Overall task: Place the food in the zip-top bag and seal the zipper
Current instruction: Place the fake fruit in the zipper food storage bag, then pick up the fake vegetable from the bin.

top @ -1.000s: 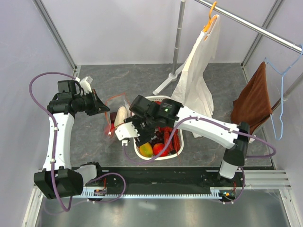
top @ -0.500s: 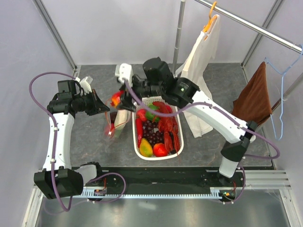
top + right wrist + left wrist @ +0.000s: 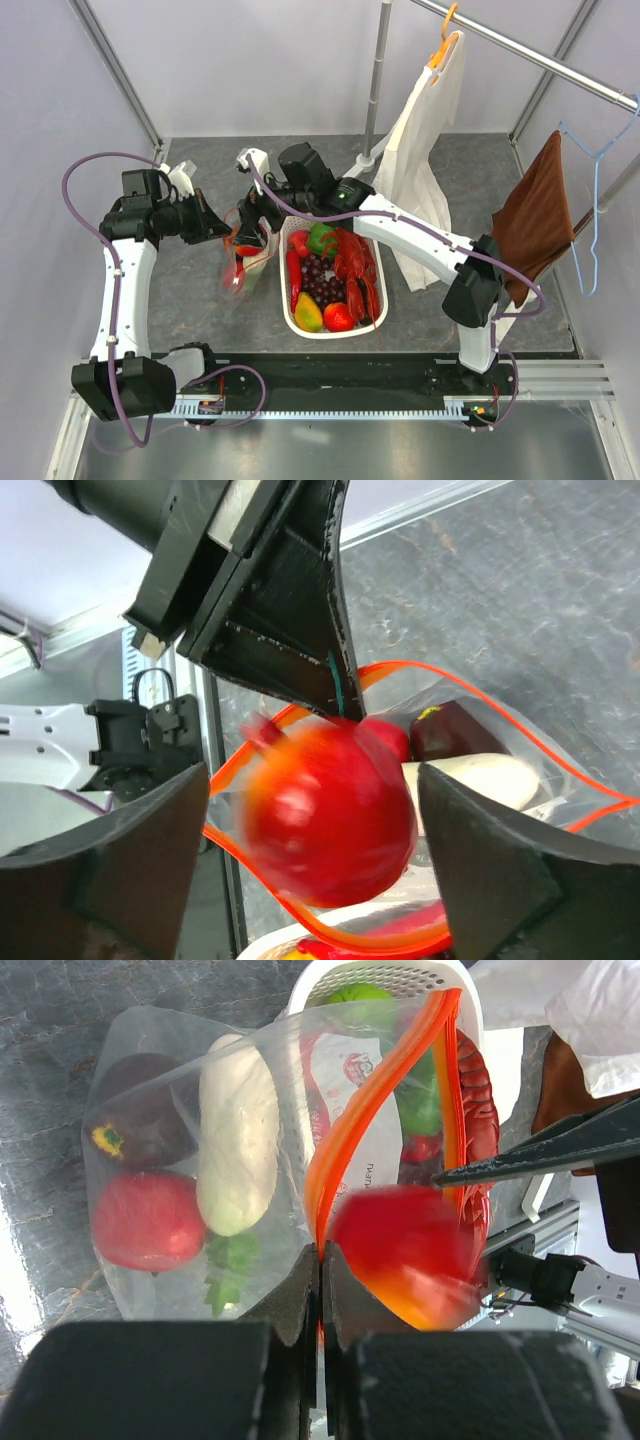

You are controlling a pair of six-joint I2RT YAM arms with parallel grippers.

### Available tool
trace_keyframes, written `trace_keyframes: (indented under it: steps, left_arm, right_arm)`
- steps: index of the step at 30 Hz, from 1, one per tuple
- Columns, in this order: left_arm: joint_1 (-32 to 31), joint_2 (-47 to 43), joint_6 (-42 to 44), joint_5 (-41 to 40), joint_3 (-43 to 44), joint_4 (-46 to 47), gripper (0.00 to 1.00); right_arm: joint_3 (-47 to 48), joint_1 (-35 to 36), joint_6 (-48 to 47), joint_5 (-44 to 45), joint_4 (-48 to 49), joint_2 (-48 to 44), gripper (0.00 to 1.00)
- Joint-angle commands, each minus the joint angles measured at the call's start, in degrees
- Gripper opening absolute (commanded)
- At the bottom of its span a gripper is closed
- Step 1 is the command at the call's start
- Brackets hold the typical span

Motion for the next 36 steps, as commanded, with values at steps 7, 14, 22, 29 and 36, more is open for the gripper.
trace_keyframes:
  steps: [7, 14, 22, 29, 36]
  left_arm:
    - [0.4, -1.0, -1.4, 2.1, 1.2, 1.3, 0.02]
    - [0.7, -0.9, -1.7, 2.2, 1.3, 1.5, 0.02]
    - [1.5, -0.6, -1.9, 1.2, 1.7, 1.5, 0.02]
    - [2.9, -0.3, -2.2, 0.5, 1.7, 1.3, 0.02]
    - [3.6, 0.0, -2.1, 1.0, 2.1, 1.2, 0.02]
  right_arm:
    - [5.2, -4.3, -0.2, -0.2, -3.9, -4.0, 0.98]
    - [0.6, -8.1, -24.6, 13.3, -21.3, -10.5, 0.98]
    - [7.0, -7.8, -36.6, 20.7, -37.6, -0.5, 0.98]
    - [8.2, -7.6, -41.7, 20.4, -40.5, 4.7, 0.98]
    - [11.1, -7.5, -39.1, 19.0, -40.9, 10.2, 0.98]
